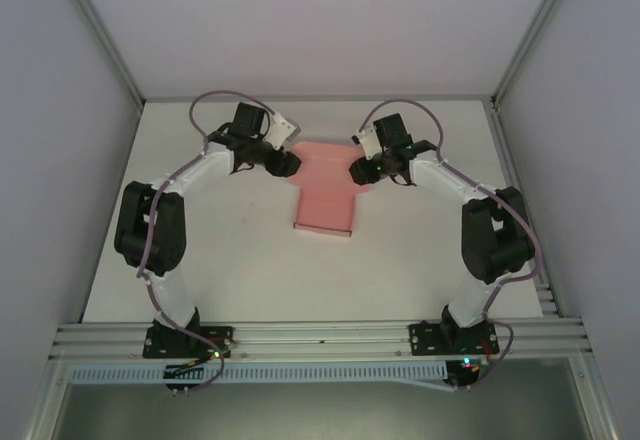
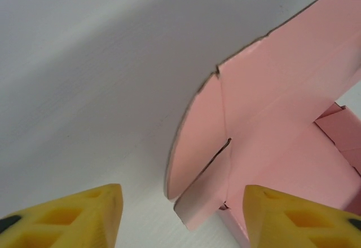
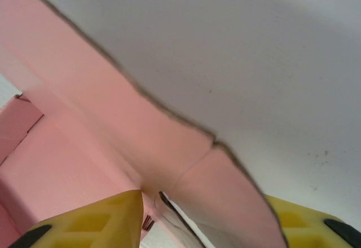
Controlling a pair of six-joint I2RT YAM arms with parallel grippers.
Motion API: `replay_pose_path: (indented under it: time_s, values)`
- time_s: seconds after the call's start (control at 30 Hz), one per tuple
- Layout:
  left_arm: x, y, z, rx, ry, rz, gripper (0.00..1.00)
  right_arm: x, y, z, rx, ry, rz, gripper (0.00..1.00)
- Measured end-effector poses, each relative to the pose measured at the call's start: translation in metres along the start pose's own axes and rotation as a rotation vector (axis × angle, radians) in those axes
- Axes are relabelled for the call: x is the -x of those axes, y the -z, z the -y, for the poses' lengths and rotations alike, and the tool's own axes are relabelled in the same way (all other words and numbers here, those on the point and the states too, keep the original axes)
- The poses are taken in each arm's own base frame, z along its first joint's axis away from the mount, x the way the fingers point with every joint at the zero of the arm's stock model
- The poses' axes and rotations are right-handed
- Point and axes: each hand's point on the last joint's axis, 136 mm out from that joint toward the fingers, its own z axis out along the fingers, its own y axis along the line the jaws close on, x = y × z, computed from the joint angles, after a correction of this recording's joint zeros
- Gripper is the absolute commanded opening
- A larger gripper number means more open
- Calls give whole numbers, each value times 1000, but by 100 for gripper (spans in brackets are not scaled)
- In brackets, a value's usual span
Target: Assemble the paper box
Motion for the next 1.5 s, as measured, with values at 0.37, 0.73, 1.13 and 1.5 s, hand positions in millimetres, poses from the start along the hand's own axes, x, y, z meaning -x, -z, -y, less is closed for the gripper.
replay_pose_path:
  time_s: [0.37,0.73,1.13,1.5]
  values:
    - [-3,-2,11,-68,-53,-7,45,-4,1,0,0,13,-18,30]
    - [-10,-11,11,-106,-69,-35,48,-3,4,-2,6,73,-13,16]
    - [-11,0,-13,-111,-53,-5,43,-1,17,-20,89,225,28,9]
    - [1,4,10,-234,-87,51,29,2,16,-19,86,234,47,8]
